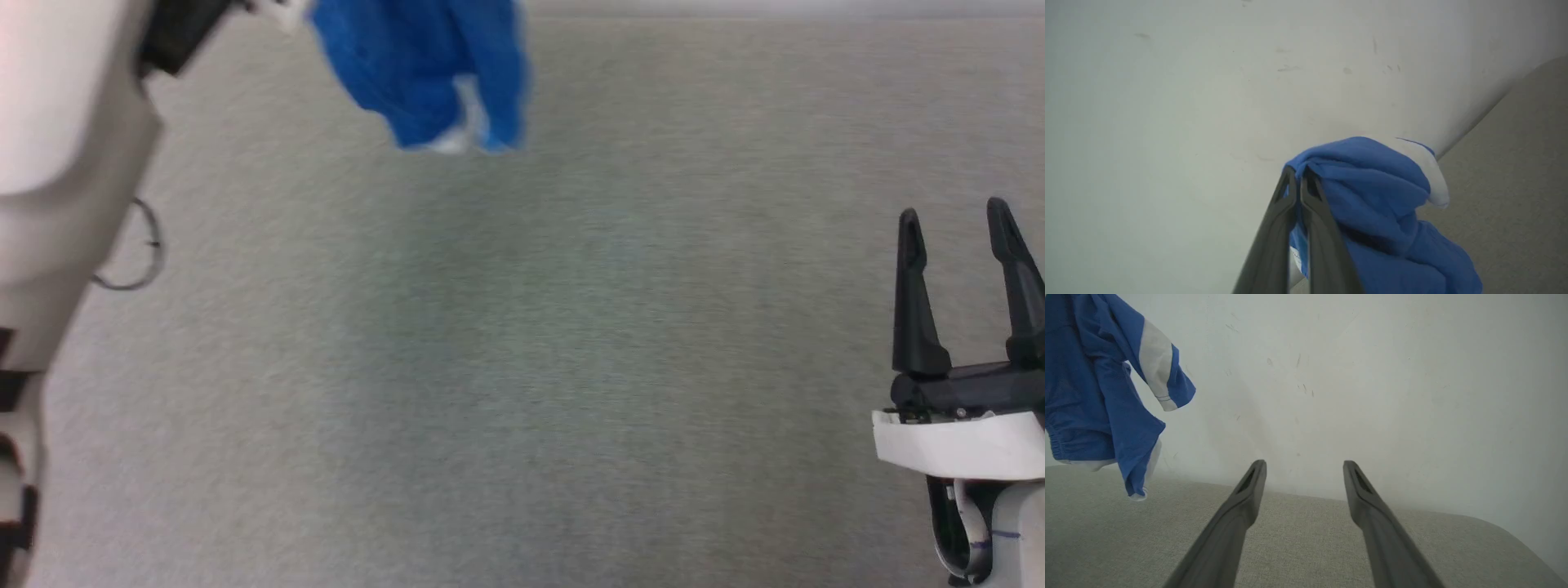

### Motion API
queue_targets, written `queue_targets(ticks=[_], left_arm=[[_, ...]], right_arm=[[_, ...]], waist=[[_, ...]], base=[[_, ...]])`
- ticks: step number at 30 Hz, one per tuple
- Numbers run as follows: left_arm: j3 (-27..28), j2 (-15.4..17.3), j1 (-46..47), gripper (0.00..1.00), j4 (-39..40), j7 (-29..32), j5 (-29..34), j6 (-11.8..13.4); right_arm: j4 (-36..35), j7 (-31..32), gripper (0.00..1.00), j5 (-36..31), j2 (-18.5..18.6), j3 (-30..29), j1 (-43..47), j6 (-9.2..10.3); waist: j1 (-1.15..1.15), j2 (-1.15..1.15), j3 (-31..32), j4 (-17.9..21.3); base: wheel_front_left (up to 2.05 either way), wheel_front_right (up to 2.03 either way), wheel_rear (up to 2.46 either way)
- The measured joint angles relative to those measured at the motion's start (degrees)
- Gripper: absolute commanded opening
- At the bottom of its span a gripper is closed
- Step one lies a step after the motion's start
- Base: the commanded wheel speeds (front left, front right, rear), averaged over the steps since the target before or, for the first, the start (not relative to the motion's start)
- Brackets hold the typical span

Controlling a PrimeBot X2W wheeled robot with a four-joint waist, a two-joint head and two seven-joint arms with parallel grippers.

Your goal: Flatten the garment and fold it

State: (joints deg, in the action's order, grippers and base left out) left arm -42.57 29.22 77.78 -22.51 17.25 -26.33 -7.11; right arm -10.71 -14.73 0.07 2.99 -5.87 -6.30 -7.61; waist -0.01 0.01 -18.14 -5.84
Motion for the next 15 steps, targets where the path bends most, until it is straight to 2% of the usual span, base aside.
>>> queue_targets(ticks=[6, 15], left_arm=[[-6.43, -4.08, -4.54, 0.00, 1.04, -3.33, -1.60, 0.00], [-21.01, -9.47, -23.68, 0.00, -0.07, -6.98, -3.60, 0.00]], right_arm=[[0.68, 0.00, 1.00, 1.45, 0.03, -1.44, 1.65, 0.00], [1.69, 0.00, 1.00, 2.04, 0.04, -2.45, 3.17, 0.01]], waist=[[0.00, 0.00, 1.78, 6.35], [0.01, 0.00, 3.84, 12.81]], base=[[0.00, 0.00, 0.00], [0.00, 0.00, 0.00]])
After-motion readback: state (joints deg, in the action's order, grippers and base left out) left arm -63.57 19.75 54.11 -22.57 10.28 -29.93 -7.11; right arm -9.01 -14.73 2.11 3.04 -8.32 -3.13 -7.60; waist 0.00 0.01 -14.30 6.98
